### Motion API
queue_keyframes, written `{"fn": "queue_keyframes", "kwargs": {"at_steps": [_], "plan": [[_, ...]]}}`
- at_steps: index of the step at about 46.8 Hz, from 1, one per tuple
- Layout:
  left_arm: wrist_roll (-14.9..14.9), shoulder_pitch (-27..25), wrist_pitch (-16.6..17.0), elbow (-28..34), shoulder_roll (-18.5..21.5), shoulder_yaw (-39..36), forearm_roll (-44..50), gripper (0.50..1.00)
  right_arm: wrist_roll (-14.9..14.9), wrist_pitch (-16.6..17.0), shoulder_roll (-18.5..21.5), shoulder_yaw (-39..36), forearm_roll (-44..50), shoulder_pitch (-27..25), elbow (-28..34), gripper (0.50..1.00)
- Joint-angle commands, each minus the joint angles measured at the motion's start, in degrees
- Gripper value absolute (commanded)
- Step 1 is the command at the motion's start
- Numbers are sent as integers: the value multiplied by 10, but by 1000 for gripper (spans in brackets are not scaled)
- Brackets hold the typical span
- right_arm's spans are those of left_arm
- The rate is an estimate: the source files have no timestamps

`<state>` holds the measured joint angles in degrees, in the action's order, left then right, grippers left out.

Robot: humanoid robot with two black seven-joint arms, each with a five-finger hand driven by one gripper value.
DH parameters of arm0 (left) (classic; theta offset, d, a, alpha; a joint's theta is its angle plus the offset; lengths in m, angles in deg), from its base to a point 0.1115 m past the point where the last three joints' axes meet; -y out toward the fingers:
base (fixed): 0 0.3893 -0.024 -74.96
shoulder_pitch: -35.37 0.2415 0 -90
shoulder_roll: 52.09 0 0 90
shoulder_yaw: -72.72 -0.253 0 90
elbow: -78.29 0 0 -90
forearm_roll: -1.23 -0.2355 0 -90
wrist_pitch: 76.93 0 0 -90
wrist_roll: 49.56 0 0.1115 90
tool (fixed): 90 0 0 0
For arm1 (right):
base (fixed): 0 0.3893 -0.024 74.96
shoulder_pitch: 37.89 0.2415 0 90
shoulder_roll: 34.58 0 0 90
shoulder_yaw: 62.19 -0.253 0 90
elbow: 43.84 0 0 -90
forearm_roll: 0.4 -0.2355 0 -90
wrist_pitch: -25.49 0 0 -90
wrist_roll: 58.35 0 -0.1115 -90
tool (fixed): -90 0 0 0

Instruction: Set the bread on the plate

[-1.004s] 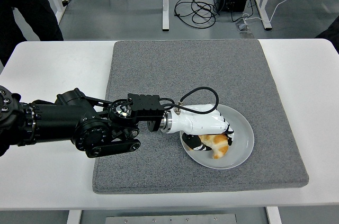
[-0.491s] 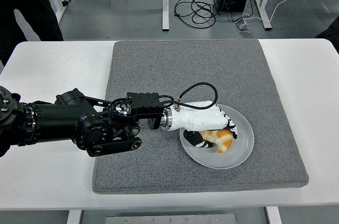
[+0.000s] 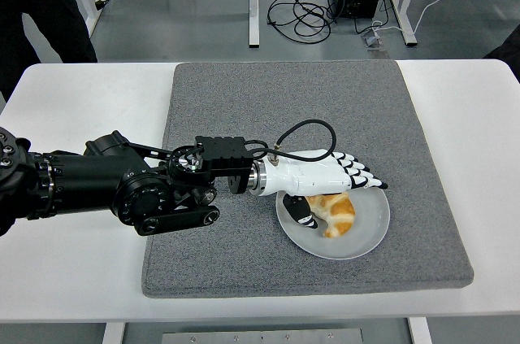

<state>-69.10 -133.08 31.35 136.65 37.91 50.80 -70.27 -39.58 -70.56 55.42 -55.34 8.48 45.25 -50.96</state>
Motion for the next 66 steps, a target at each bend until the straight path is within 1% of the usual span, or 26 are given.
{"fn": "queue_keyframes", "kwargs": {"at_steps": [1, 7, 12, 16, 22, 28, 35, 41, 48, 56, 61, 66], "plan": [[-1, -14, 0, 6, 0, 7, 15, 977, 0, 0, 0, 0, 0, 0, 0, 1000], [-2, -39, -1, 36, 0, 22, 65, 977, 0, 0, 0, 0, 0, 0, 0, 1000], [-2, -67, -2, 52, 0, 31, 84, 977, 0, 0, 0, 0, 0, 0, 0, 1000], [-2, -84, -4, 52, 0, 57, 113, 977, 0, 0, 0, 0, 0, 0, 0, 1000], [0, -99, -11, 52, 0, 99, 188, 977, 0, 0, 0, 0, 0, 0, 0, 1000], [0, -101, -11, 34, 0, 139, 255, 977, 0, 0, 0, 0, 0, 0, 0, 1000], [-1, -92, -11, -11, 0, 194, 311, 977, 0, 0, 0, 0, 0, 0, 0, 1000], [-1, -77, -11, -48, 19, 239, 386, 977, 0, 1, 0, 0, 0, 0, 0, 1000], [-1, -65, -13, -104, 25, 256, 473, 977, 0, 0, 0, 0, 0, 0, 0, 1000], [0, -41, -45, -184, 24, 268, 529, 977, 0, 0, 0, 0, 0, 0, 0, 1000], [3, -21, -60, -242, 17, 301, 558, 977, 0, 0, 0, 0, 0, 0, 0, 1000], [5, -8, -74, -300, 0, 328, 570, 978, 0, 0, 0, 0, 0, 0, 0, 1000]]}}
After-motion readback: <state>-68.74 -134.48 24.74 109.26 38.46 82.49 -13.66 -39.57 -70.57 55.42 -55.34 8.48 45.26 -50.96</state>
